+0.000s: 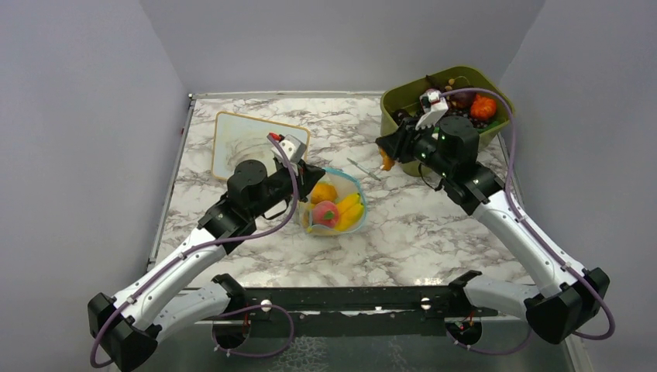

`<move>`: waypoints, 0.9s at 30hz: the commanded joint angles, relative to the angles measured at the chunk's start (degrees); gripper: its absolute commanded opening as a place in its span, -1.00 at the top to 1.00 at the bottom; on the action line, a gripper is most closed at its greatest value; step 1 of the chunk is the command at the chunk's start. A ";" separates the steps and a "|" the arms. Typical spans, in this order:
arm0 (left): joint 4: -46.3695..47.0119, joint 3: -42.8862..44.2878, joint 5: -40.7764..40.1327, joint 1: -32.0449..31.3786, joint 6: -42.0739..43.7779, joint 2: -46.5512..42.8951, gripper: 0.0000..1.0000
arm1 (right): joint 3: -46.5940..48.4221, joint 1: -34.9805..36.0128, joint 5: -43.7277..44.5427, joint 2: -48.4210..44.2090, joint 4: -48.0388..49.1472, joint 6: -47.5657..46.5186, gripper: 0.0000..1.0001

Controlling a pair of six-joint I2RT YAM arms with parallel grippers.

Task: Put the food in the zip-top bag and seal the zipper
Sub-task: Place the fake vegetable in the zipper food storage bag.

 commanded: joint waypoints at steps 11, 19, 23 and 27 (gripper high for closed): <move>2.98 5.08 -4.98 0.11 -10.33 3.94 1.00 | -10.67 11.94 -14.57 -8.29 16.61 9.97 0.50; 3.84 5.05 -5.09 0.11 -11.91 4.21 1.00 | -13.17 21.84 -10.37 -5.28 19.68 10.52 0.51; 3.80 5.31 -4.30 0.11 -12.80 3.67 1.00 | -13.12 24.59 -7.40 -2.59 20.93 10.74 0.50; 3.82 4.89 -2.73 0.11 -14.71 2.19 1.00 | -12.34 25.71 -2.99 0.12 21.17 10.36 0.51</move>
